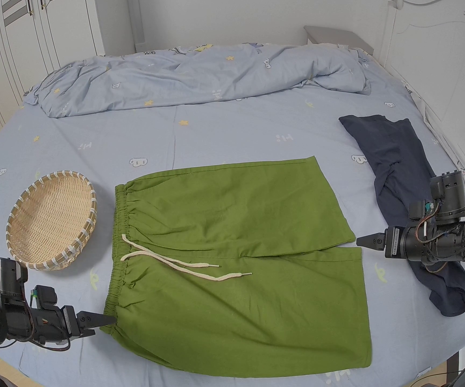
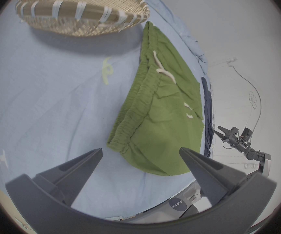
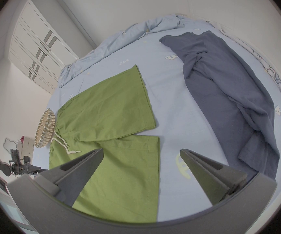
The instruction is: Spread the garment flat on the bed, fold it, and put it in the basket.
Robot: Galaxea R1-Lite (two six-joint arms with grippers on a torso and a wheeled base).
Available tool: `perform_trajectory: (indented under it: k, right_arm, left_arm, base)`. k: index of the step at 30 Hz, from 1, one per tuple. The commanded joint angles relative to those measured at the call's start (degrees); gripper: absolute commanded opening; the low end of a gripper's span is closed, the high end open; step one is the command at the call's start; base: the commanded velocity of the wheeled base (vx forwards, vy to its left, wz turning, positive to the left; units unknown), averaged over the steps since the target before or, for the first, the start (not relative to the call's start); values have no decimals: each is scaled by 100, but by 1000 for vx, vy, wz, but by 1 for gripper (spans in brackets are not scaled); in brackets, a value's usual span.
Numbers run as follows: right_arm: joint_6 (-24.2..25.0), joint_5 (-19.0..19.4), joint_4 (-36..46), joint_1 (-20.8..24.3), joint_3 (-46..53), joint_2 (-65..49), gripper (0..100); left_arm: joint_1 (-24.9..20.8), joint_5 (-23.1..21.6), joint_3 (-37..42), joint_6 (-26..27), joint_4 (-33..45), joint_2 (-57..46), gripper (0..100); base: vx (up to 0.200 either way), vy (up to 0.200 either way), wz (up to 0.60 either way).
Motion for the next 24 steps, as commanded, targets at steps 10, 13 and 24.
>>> perform_trajectory:
  k: [10,13,24]
  right_arm:
    - [3,1,-6,38,71,-394,100]
    - [-6,1,3,38,80,-455,100]
    - [3,1,3,38,107,-490,100]
  left_arm:
    - [-111,-57,-42,197,-860,1525,100]
    - [-208,-189,-51,144,-1159,1710,100]
    - [-216,-347,2,65,-1449,1543,100]
  base:
    - [0,0,0]
    - [0,0,0]
    - [0,0,0]
